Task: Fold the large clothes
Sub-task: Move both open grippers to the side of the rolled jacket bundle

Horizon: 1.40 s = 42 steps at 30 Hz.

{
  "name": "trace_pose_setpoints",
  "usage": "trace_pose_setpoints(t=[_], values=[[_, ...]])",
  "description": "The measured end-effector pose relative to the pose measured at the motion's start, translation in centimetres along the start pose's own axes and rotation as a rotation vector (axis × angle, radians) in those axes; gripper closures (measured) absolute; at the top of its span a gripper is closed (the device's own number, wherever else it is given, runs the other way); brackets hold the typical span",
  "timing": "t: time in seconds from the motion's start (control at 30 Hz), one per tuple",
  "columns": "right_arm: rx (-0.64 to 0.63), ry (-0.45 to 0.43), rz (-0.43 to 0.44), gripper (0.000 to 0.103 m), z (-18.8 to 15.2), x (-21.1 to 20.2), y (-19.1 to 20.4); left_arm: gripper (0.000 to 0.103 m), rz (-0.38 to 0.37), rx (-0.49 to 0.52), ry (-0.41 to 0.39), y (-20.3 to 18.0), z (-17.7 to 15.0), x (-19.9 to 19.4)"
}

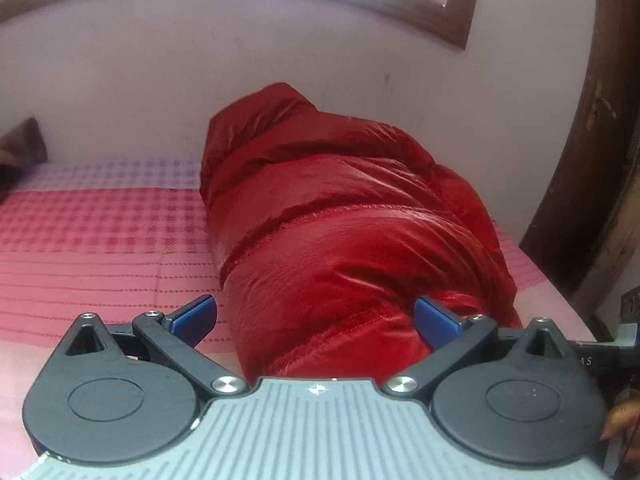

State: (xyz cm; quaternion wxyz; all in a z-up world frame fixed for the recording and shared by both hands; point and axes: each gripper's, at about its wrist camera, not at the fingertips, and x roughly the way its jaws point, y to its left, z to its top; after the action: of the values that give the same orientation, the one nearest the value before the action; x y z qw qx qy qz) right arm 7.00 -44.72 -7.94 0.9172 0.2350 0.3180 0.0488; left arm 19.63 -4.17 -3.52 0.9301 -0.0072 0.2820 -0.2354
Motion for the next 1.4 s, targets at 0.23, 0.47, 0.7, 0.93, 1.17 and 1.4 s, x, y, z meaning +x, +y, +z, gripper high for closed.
trace_pose_setpoints(t=[0.23, 0.47, 0.7, 0.93, 1.17, 1.4], values=[[0.03, 0.034, 0.09, 0.0, 0.5, 1.5, -1.2, 0.0, -0.084, 0.022, 0.044, 0.1, 0.2, 2.2], [0.028, 0.049, 0.149, 0.0, 1.0, 2.4, -1.8, 0.0, -0.196, -0.001, 0.039, 2.2, 0.2, 3.3], [0.019, 0.063, 0.193, 0.0, 1.3, 3.1, -2.1, 0.0, -0.308, -0.095, 0.047, 4.6, -0.2, 4.4], [0.045, 0.078, 0.235, 0.0, 1.6, 4.0, -2.4, 0.0, -0.335, -0.149, 0.055, 4.8, -0.3, 5.3], [0.047, 0.077, 0.253, 0.0, 1.7, 4.8, -1.6, 0.0, -0.333, -0.189, 0.08, 5.5, -0.3, 4.9], [0.04, 0.088, 0.255, 0.0, 1.7, 4.8, -1.9, 0.0, -0.351, -0.36, 0.063, 9.9, -0.8, 2.7]])
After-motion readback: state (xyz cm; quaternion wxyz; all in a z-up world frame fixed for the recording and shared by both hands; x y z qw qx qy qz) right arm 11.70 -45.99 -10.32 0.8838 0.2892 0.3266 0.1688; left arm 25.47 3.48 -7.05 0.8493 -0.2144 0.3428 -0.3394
